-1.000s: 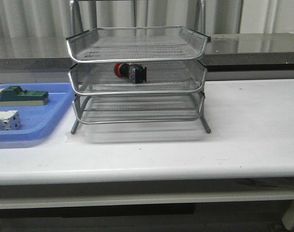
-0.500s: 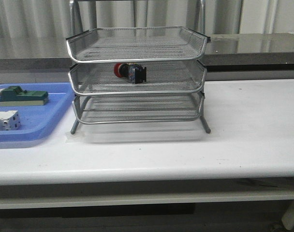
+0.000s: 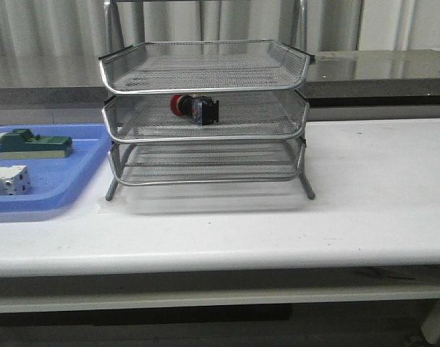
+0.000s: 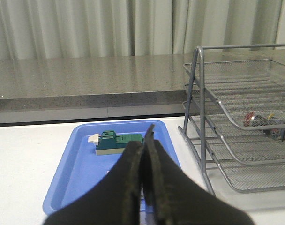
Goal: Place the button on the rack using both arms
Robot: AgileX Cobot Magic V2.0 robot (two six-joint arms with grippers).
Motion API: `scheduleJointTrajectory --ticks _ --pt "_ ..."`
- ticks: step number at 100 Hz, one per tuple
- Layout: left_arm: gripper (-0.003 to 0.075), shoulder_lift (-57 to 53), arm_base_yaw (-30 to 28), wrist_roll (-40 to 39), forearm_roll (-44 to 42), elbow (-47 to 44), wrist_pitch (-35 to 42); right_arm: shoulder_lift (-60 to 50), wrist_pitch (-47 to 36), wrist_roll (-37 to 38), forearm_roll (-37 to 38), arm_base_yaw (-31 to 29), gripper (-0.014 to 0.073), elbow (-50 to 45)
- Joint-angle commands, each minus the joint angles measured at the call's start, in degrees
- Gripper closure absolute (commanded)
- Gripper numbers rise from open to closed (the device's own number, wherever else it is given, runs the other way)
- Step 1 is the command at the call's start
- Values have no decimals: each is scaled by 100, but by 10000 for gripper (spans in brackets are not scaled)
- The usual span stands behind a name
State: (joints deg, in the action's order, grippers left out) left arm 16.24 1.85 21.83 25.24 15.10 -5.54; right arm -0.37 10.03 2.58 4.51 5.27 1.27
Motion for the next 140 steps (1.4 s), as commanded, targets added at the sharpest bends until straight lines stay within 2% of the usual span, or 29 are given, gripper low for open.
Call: scheduleJointTrajectory --ticks 1,28,140 --pt "741 44 -22 -47 68 163 416 -117 -656 -11 93 -44 650 -48" --pt "741 44 -22 -47 68 163 405 -118 -970 -11 93 -44 650 -288" --pt "741 44 -22 -47 68 163 405 -118 -970 -11 93 -44 650 -288"
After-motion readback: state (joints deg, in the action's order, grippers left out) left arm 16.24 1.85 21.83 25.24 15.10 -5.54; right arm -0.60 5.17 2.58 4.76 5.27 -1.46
